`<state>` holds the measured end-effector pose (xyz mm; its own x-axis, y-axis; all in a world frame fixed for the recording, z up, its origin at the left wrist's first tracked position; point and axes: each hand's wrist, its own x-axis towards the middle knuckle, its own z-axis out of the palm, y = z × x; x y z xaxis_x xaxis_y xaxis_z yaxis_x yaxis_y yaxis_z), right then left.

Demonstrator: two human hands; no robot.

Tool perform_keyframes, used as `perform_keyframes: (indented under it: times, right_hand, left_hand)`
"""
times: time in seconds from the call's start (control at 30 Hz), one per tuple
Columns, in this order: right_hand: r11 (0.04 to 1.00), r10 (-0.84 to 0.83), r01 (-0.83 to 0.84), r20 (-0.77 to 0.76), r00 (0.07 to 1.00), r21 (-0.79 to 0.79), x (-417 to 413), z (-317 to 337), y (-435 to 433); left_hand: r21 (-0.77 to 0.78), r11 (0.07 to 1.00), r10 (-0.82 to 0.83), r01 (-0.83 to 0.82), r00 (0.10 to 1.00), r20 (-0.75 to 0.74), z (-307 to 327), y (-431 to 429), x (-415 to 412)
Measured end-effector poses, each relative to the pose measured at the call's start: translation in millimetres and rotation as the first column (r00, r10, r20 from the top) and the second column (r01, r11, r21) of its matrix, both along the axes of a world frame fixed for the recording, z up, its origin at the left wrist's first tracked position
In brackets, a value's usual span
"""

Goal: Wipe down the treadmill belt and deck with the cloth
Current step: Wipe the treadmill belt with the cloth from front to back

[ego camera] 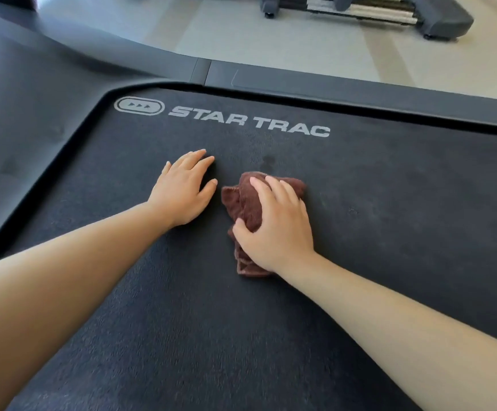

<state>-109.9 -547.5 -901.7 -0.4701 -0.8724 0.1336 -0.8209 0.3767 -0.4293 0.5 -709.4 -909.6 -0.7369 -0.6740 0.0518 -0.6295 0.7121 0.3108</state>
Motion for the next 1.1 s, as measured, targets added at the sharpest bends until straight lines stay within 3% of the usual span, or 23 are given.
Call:
perform_keyframes:
  times: [0.43,0.83,1.1]
  right_hand:
    - [0.993,-0.089,0.089,-0.002,0.996,-0.074,-66.8,-5.5,-124.7]
    - [1.0,0.009,-0.009,0.008,1.0,-0.019,-102.5,6.1,-212.6]
    - [0.999,-0.009,0.01,0.029,1.0,-0.052,-95.1,7.5,-168.3]
  left_hand:
    - [-0.036,0.996,0.086,-0.086,0.996,-0.004,-7.2,-87.2,-40.6]
    - [-0.138,0.976,0.159,-0.167,0.985,-0.066,-22.5,-95.9,-53.1]
    - [-0.108,0.981,0.157,-0.163,0.986,-0.058,-16.1,-92.0,-53.2]
